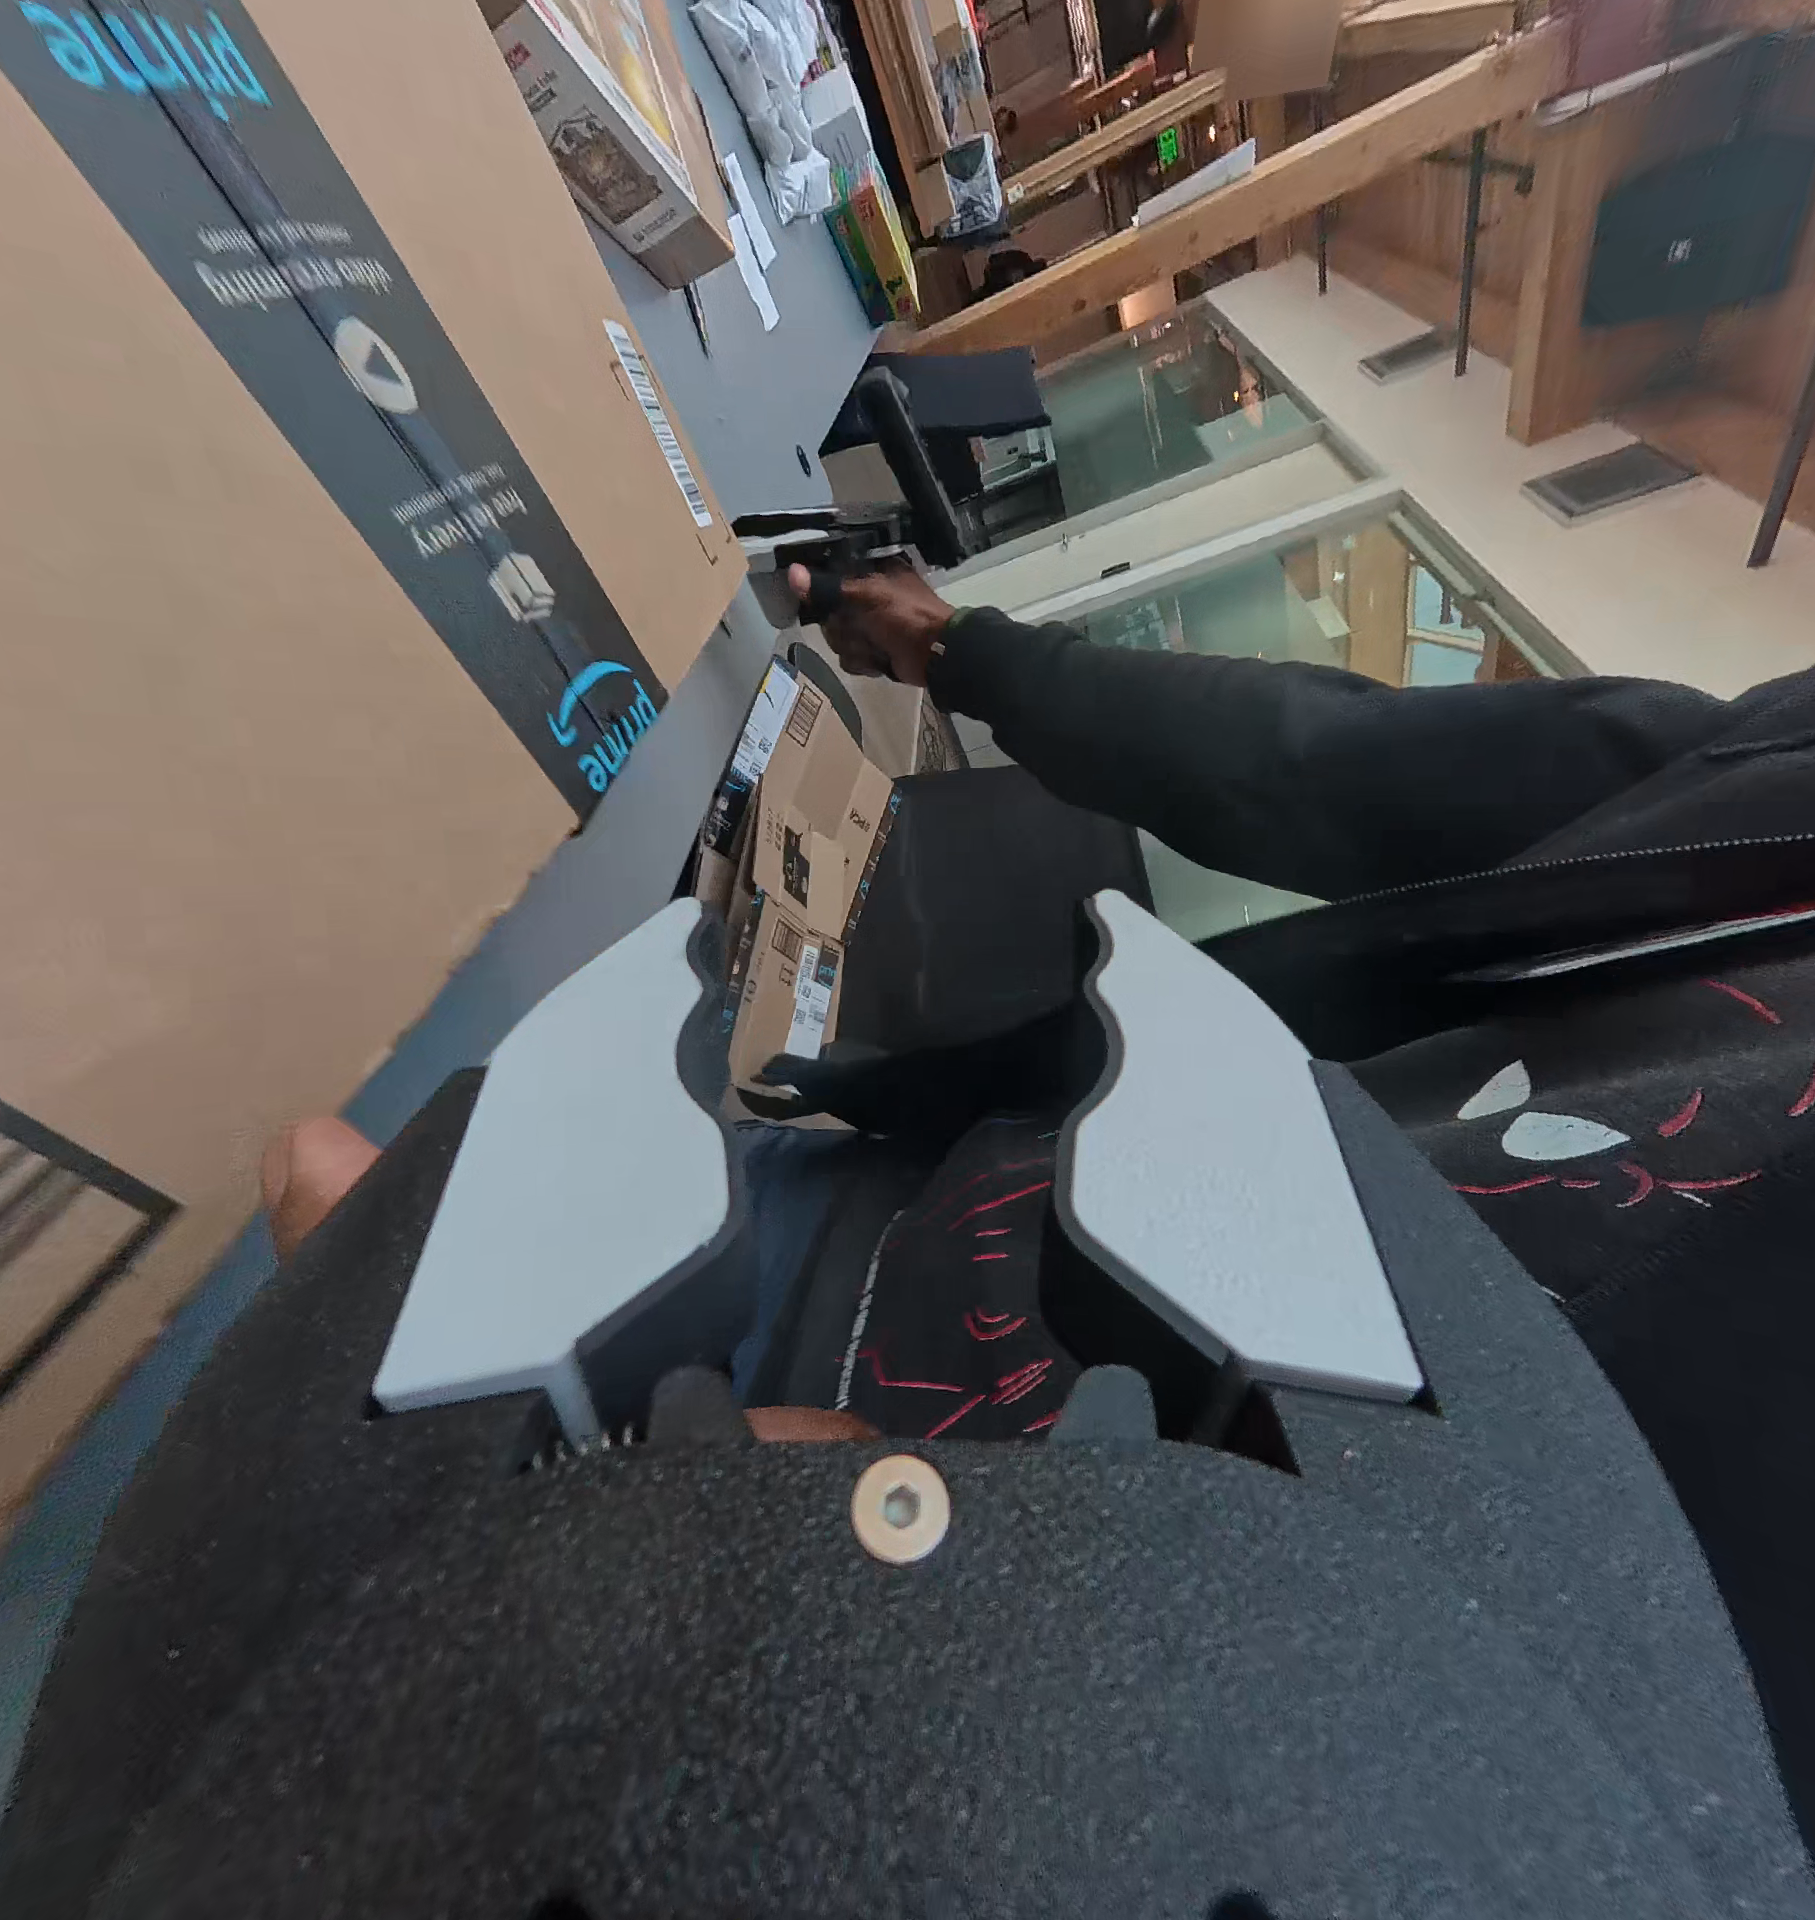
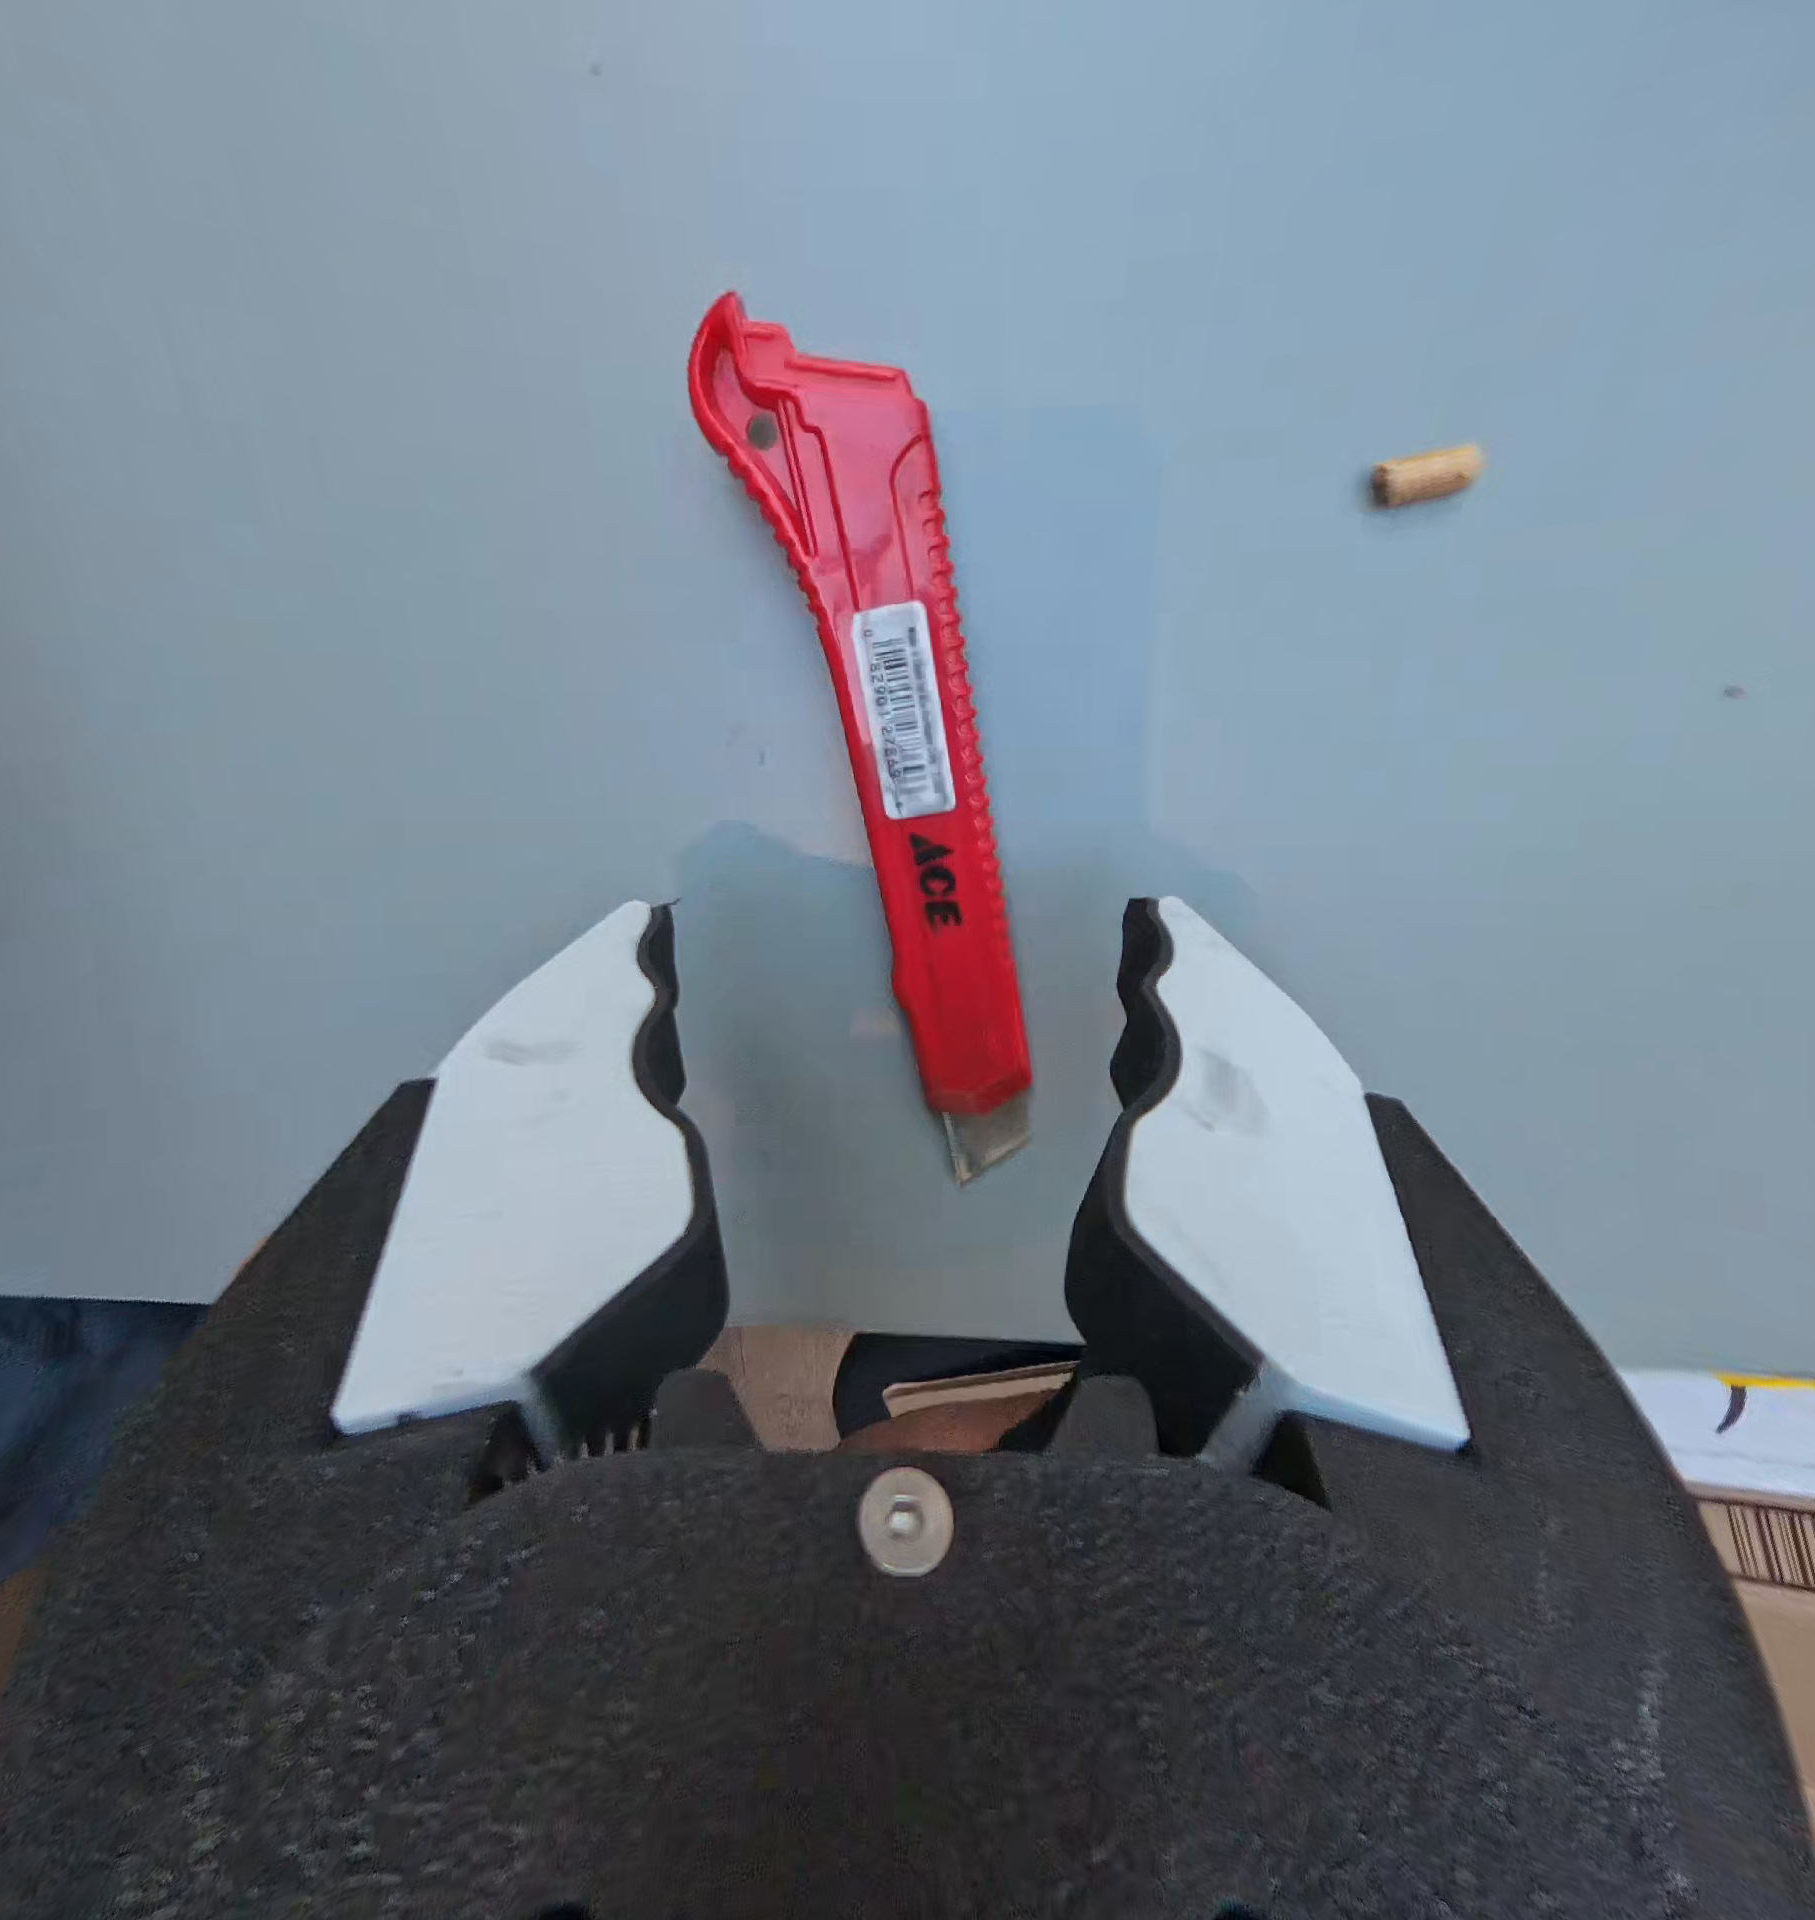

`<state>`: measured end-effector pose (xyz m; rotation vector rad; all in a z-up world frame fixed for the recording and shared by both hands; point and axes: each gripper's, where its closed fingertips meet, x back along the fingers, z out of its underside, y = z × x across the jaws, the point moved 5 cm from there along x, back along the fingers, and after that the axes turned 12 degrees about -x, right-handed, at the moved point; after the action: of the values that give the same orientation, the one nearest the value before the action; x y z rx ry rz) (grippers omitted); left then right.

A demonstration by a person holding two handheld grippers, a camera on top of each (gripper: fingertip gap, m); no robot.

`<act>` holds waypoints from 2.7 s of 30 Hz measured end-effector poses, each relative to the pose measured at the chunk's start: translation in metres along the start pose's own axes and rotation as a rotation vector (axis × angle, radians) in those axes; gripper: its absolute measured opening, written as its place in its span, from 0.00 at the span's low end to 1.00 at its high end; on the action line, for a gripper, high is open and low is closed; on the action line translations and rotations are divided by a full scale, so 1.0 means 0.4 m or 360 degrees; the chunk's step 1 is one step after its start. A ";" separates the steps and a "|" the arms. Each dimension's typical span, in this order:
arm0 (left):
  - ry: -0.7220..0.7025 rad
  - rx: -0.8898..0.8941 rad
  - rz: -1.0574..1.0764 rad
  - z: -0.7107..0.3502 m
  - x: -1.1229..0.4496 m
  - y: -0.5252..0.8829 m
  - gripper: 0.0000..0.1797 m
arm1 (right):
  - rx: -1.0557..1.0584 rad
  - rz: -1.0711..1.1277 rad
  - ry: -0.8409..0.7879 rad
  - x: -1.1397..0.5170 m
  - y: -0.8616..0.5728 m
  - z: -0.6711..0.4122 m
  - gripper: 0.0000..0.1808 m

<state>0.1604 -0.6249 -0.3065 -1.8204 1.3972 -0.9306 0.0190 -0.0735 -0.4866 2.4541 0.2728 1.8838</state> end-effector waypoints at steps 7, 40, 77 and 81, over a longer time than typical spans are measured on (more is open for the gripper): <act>-0.0071 -0.0008 -0.0101 0.059 -0.050 -0.100 0.36 | 0.0161 -0.0036 0.0137 -0.076 0.044 -0.044 0.14; -0.0247 -0.0652 -0.0307 -0.277 -0.015 -0.190 0.06 | 0.2189 -0.0405 -0.1125 0.595 1.204 -0.098 0.17; -0.1213 -0.0387 -0.0961 -0.261 0.020 -0.152 0.06 | 0.0688 -0.1711 0.0652 0.317 0.966 0.015 0.41; -0.1471 -0.0376 -0.0773 -0.259 0.000 -0.170 0.06 | 0.0238 -0.2274 0.0369 0.404 1.054 -0.161 0.41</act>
<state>0.1078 -0.6176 -0.1945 -2.3623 0.5012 -0.0389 0.0467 -0.4672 -0.2584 1.2186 1.6218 1.3467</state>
